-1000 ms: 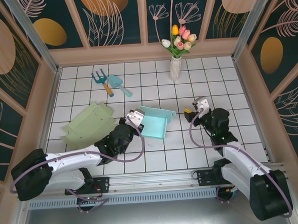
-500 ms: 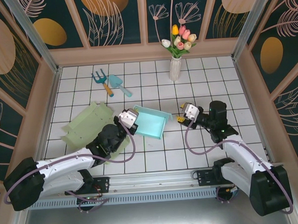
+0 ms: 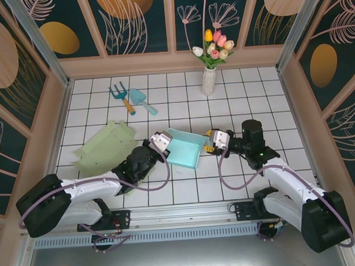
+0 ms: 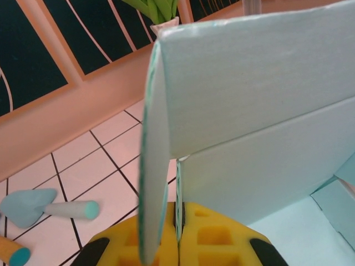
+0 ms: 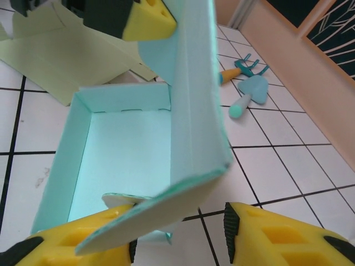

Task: Fold the paper box

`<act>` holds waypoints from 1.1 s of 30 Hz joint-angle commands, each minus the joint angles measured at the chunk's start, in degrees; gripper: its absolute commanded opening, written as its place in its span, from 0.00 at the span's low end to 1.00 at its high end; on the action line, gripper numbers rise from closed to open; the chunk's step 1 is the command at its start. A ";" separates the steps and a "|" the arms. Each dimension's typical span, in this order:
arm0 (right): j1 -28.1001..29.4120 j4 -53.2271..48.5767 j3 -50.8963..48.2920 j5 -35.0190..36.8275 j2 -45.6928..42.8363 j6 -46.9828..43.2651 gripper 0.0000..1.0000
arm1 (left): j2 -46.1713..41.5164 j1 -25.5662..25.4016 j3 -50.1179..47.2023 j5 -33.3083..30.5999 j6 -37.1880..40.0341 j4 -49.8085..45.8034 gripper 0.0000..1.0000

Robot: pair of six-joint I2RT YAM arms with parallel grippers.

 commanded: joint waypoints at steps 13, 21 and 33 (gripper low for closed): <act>5.86 -7.52 4.11 7.19 3.92 -9.56 0.27 | 12.19 0.29 5.56 -1.58 -5.66 8.44 0.00; 12.04 -9.21 4.82 16.06 5.85 -13.16 0.27 | 16.45 0.29 2.03 -0.99 -9.62 14.58 0.01; 19.23 -10.37 5.21 23.11 5.04 -16.07 0.27 | 17.26 0.30 -6.53 -0.40 -15.38 21.75 0.02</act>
